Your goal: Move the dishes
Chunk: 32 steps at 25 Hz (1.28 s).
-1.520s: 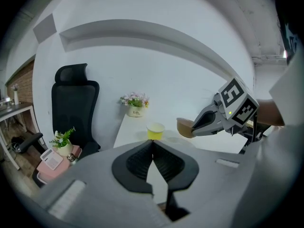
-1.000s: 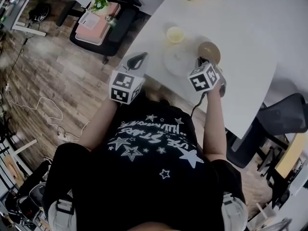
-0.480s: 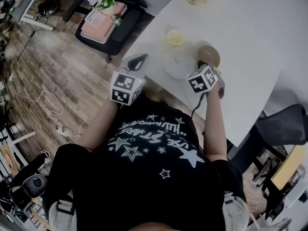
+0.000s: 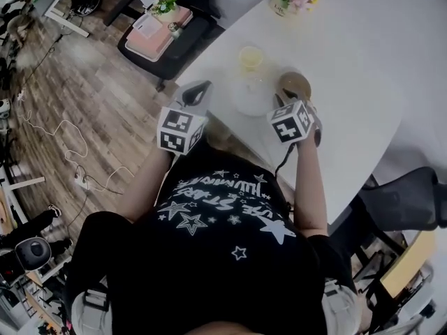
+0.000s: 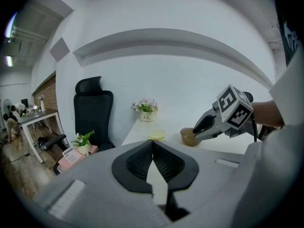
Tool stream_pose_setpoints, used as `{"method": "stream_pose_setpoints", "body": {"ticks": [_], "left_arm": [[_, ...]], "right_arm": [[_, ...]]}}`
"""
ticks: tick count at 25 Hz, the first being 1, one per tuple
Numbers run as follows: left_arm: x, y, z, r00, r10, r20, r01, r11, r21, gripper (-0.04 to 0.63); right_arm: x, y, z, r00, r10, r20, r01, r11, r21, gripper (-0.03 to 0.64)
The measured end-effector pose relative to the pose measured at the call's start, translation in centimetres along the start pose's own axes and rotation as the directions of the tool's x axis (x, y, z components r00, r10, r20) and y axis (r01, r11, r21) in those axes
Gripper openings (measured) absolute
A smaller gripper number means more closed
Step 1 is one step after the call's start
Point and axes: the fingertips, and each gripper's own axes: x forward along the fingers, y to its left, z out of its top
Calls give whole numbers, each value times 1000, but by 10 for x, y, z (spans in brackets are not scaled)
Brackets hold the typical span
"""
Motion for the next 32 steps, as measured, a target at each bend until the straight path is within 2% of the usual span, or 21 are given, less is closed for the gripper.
{"method": "stream_pose_setpoints", "body": {"ticks": [4, 7, 10, 14, 18, 24, 32], "left_arm": [[-18, -6, 1, 997, 73, 18, -72, 997, -31, 11], [-33, -11, -8, 993, 120, 9, -119, 991, -53, 11], [-45, -17, -17, 990, 144, -4, -144, 987, -70, 11], [-57, -23, -28, 987, 161, -23, -162, 984, -74, 11], [-70, -23, -31, 983, 182, -24, -183, 979, -88, 11], [-106, -30, -47, 973, 228, -31, -230, 964, -131, 11], [-185, -58, -95, 968, 244, -50, -249, 955, -163, 11]], "right_arm": [[-20, -7, 18, 994, 5, 111, -6, 1000, 8, 104], [-30, -4, 30, 979, 19, 204, -26, 999, 33, 52], [-37, 0, 37, 963, 20, 267, -34, 998, 49, 6], [-41, 9, 43, 942, 55, 331, -86, 993, 80, 5], [-43, 15, 46, 937, 67, 342, -105, 990, 94, 5], [-49, 38, 46, 939, 96, 331, -119, 992, 49, 5], [-88, 106, 38, 935, 128, 331, -136, 991, 2, 5]]}}
